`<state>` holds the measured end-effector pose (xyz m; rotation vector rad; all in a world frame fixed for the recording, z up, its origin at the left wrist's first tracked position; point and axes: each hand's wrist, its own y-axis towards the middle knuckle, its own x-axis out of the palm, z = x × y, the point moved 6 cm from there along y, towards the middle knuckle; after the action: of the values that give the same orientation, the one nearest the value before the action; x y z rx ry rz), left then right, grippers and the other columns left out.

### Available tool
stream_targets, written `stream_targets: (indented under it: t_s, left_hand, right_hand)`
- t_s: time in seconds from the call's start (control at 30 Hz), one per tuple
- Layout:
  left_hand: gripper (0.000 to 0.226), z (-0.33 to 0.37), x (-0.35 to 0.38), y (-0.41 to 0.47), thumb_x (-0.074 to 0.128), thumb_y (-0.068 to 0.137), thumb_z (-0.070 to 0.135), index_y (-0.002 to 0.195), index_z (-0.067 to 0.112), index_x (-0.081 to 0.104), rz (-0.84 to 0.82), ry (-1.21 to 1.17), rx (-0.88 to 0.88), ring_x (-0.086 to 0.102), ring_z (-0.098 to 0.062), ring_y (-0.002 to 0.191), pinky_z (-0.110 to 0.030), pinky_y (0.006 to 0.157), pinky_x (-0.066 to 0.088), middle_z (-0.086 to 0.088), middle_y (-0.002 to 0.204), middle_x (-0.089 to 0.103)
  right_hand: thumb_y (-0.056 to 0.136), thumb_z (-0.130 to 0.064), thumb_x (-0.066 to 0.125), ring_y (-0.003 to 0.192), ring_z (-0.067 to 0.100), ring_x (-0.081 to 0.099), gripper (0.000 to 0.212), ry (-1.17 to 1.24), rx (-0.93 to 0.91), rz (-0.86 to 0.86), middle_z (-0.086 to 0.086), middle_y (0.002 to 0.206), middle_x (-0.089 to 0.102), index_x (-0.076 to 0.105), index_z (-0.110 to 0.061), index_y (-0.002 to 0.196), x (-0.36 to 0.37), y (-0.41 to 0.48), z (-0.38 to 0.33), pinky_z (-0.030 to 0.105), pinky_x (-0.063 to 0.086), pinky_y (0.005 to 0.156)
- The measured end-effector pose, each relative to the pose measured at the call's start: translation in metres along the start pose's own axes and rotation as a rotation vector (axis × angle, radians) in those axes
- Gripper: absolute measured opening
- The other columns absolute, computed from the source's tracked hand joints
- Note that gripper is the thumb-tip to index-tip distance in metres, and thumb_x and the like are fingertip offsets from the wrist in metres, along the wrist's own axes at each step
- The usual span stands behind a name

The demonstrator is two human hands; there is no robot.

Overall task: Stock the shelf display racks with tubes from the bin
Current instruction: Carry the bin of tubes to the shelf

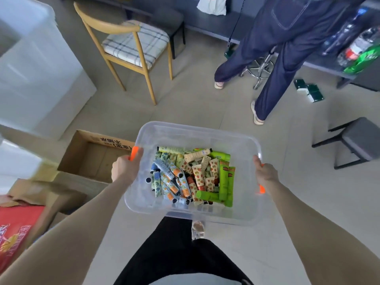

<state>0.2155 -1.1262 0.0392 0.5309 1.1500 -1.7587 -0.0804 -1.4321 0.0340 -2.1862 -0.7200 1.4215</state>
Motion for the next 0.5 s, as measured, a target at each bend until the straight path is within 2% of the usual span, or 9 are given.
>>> stream_targets:
  t_s: [0.1, 0.3, 0.37, 0.43, 0.5]
  left_hand:
    - [0.063, 0.050, 0.001, 0.051, 0.035, 0.069, 0.069, 0.056, 0.008, 0.050, 0.005, 0.011, -0.007, 0.045, -0.026, 0.059, -0.030, 0.054, 0.033, -0.007, 0.059, 0.049]
    - [0.063, 0.149, -0.005, 0.161, 0.044, 0.086, 0.061, 0.052, 0.008, 0.042, -0.001, 0.017, 0.011, 0.041, -0.025, 0.054, -0.030, 0.049, 0.030, -0.008, 0.055, 0.044]
    - [0.064, 0.181, -0.010, 0.194, 0.042, 0.087, 0.062, 0.051, 0.008, 0.042, 0.011, 0.007, 0.028, 0.042, -0.027, 0.055, -0.030, 0.051, 0.031, -0.009, 0.056, 0.045]
    - [0.064, 0.215, -0.014, 0.225, 0.042, 0.086, 0.062, 0.052, 0.009, 0.043, 0.015, 0.016, 0.038, 0.045, -0.028, 0.058, -0.031, 0.055, 0.033, -0.009, 0.057, 0.046]
    - [0.064, 0.250, -0.016, 0.253, 0.043, 0.086, 0.062, 0.050, 0.009, 0.041, 0.012, 0.004, 0.040, 0.043, -0.027, 0.055, -0.029, 0.052, 0.032, -0.009, 0.056, 0.045]
  right_hand:
    - [0.100, -0.048, 0.028, 0.109, 0.040, 0.056, 0.066, -0.021, -0.003, -0.002, 0.031, 0.110, 0.060, 0.061, 0.008, 0.092, -0.013, 0.054, -0.055, 0.038, 0.042, 0.089]
    - [0.100, -0.048, 0.026, 0.108, 0.040, 0.057, 0.067, -0.032, 0.031, -0.002, 0.031, 0.106, 0.062, 0.059, 0.005, 0.076, -0.033, 0.142, -0.160, 0.038, 0.042, 0.090]
    - [0.100, -0.049, 0.026, 0.106, 0.041, 0.058, 0.064, -0.017, 0.020, -0.006, 0.029, 0.100, 0.062, 0.049, -0.003, 0.061, -0.043, 0.167, -0.193, 0.040, 0.042, 0.091]
    - [0.100, -0.048, 0.026, 0.108, 0.042, 0.057, 0.062, -0.020, 0.020, -0.007, 0.027, 0.095, 0.059, 0.047, -0.003, 0.063, -0.054, 0.192, -0.226, 0.040, 0.041, 0.092]
    - [0.100, -0.048, 0.026, 0.108, 0.042, 0.056, 0.061, -0.002, 0.024, -0.003, 0.027, 0.097, 0.058, 0.050, -0.001, 0.068, -0.065, 0.220, -0.258, 0.039, 0.041, 0.092]
